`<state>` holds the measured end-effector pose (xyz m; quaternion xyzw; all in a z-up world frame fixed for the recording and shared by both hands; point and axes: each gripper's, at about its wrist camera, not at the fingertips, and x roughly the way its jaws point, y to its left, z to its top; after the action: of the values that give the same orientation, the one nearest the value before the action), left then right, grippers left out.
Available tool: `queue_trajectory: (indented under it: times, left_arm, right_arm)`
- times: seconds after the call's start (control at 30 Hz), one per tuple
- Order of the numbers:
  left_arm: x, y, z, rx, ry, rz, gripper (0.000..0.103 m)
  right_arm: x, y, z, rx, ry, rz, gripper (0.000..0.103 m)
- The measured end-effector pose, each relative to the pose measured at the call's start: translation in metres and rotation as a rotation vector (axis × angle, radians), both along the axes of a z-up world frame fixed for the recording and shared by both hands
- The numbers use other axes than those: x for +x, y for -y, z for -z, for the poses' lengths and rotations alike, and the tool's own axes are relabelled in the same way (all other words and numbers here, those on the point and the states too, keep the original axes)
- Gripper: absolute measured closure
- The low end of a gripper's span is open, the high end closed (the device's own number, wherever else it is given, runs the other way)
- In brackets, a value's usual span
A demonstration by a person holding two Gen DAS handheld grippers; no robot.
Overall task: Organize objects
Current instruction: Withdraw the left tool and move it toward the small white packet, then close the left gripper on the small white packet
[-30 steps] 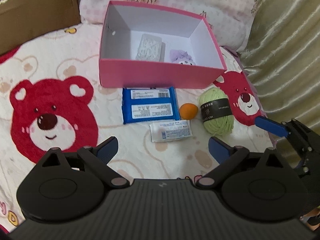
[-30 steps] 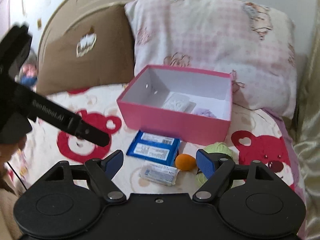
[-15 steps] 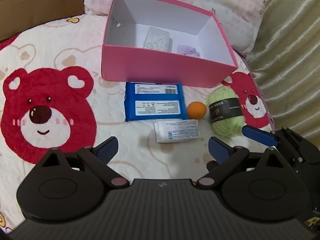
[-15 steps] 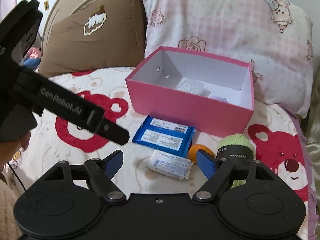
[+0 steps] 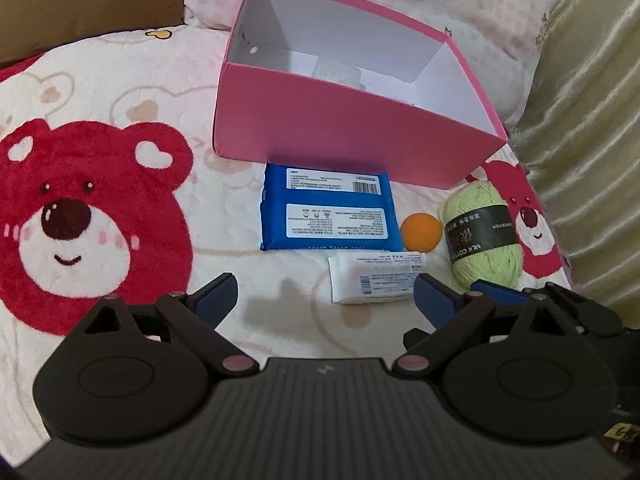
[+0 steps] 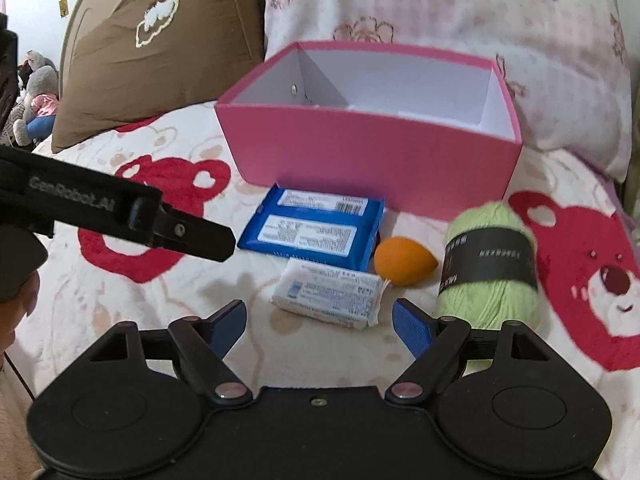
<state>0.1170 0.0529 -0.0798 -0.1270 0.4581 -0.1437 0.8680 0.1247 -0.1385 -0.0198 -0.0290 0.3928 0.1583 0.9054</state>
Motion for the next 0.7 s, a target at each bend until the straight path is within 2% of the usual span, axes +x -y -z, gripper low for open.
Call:
queue_trajectory:
  times: [0.13, 0.23, 0.3, 0.47, 0.63, 0.7]
  left_arm:
    - [0.002, -0.002, 0.009, -0.002, -0.002, -0.031, 0.009]
    - [0.002, -0.004, 0.013, 0.029, 0.002, -0.049, 0.009]
    - [0.002, -0.006, 0.015, 0.014, -0.001, -0.047, 0.009]
    - [0.004, 0.002, 0.019, 0.015, 0.023, -0.015, 0.009]
    - [0.013, 0.015, 0.03, 0.02, 0.02, 0.029, 0.009]
    - [0.016, 0.02, 0.034, 0.014, 0.018, 0.043, 0.012]
  right_arm:
    - [0.002, 0.001, 0.014, 0.019, 0.0, 0.01, 0.019]
    - [0.006, 0.001, 0.024, 0.025, 0.008, 0.024, 0.019]
    - [0.009, 0.003, 0.031, 0.027, 0.012, 0.05, 0.019]
    - [0.013, 0.009, 0.041, 0.057, 0.021, 0.094, 0.019]
    - [0.011, 0.007, 0.044, 0.05, 0.038, 0.071, 0.019]
    - [0.012, 0.004, 0.046, 0.045, 0.041, 0.066, 0.019]
